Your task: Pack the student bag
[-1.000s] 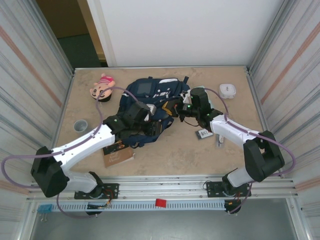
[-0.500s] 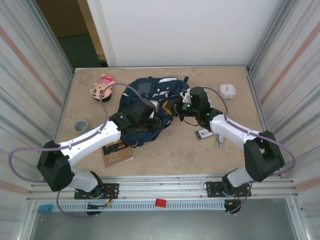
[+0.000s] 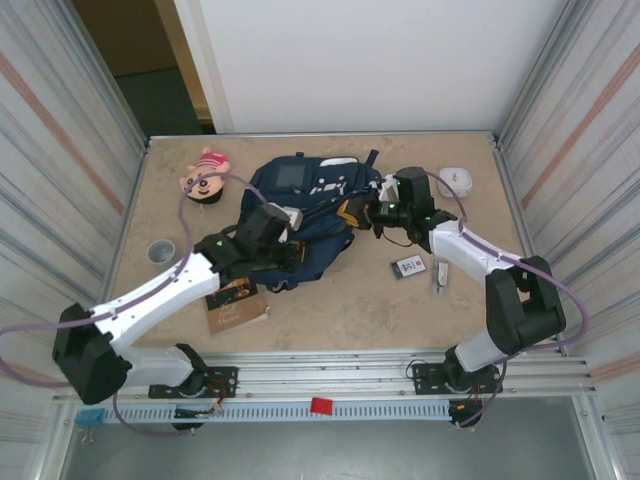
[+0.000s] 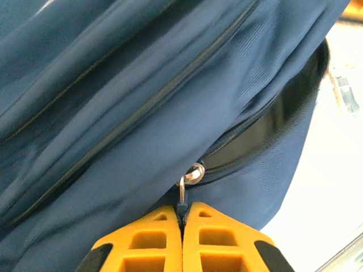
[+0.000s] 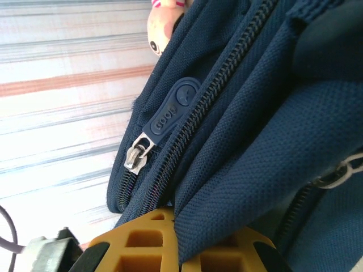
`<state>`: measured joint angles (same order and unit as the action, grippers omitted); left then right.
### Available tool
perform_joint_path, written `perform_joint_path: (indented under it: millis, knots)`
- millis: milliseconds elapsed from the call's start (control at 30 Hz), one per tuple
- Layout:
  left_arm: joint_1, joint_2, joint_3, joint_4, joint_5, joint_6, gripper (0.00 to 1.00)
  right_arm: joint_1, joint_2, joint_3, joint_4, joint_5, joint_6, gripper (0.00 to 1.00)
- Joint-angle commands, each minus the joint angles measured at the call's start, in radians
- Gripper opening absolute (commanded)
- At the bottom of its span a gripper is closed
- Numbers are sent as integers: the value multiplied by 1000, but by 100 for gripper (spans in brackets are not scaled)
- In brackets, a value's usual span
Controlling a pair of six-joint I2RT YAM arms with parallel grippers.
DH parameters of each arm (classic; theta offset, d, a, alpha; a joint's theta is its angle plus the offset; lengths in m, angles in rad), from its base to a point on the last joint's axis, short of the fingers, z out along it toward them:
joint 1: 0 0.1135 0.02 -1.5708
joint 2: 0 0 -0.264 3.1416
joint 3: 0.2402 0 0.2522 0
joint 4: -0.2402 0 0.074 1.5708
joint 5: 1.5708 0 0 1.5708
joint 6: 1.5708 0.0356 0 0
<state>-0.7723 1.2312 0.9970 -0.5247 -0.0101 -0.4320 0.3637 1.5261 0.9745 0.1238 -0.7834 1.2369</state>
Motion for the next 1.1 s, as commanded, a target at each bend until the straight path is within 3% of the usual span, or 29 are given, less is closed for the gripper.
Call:
perform_joint_path:
  millis: [0, 67, 167, 200, 267, 367, 500, 633, 867, 1067]
  knots:
    - [24, -76, -60, -38, 18, 59, 0, -51, 13, 90, 11, -79, -56, 0]
    - [34, -100, -90, 7, 54, 80, 0, -64, 29, 113, 9, -97, -92, 5]
    - [44, -101, -112, 151, 143, 71, 0, -60, 22, 104, 27, -99, -76, 48]
    - [44, -86, -103, 191, 163, 62, 0, -51, 2, 82, 34, -83, -76, 55]
    - [45, -50, -77, 234, 205, 44, 0, -35, -56, 23, 27, -33, -23, 60]
    - [44, -2, -44, 253, 243, 27, 0, -13, -167, -54, -41, 47, -15, 63]
    - [45, 32, -25, 262, 264, 25, 0, 14, -350, -94, -274, 199, -103, 68]
    - [45, 43, -21, 284, 291, 16, 0, 60, -460, -190, -253, 280, 18, 70]
    - [39, 47, -34, 313, 299, 10, 0, 235, -417, -246, -118, 419, 167, 68]
    - [20, 52, -38, 306, 312, 24, 0, 241, -280, -235, -7, 436, 221, 67]
